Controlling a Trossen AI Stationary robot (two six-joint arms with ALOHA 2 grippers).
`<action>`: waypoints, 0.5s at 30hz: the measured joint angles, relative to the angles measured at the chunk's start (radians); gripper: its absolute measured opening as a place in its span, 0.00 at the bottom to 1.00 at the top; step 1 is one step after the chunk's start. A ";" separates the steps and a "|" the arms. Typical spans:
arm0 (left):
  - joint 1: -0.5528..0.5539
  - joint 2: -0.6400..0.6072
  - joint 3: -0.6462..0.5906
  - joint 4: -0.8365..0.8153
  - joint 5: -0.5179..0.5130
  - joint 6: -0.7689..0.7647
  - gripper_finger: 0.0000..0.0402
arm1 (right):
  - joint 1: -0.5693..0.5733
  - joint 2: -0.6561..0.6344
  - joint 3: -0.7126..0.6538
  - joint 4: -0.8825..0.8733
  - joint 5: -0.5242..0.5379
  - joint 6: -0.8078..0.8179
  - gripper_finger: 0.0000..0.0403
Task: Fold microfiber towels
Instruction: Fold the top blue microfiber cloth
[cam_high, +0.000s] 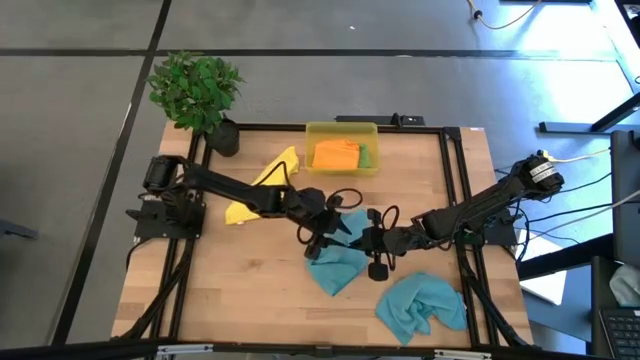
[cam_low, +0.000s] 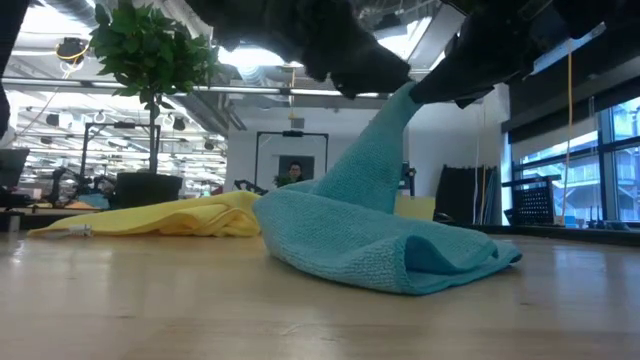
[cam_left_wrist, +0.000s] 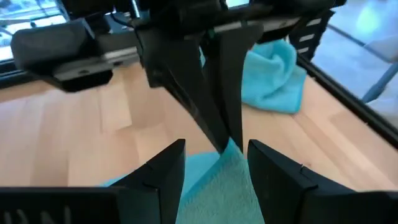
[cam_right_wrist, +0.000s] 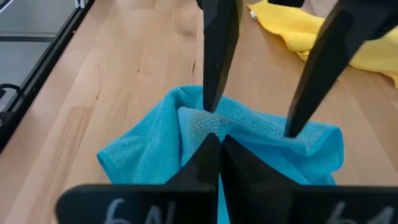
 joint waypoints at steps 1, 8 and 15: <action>0.000 0.011 0.017 -0.002 0.011 -0.001 0.41 | 0.000 0.000 0.000 0.002 0.000 -0.001 0.02; 0.001 0.103 0.171 -0.164 0.060 0.010 0.41 | 0.001 0.000 0.000 0.010 0.000 -0.023 0.02; 0.020 0.146 0.276 -0.378 0.128 0.018 0.41 | 0.000 0.000 0.000 0.000 0.000 -0.024 0.02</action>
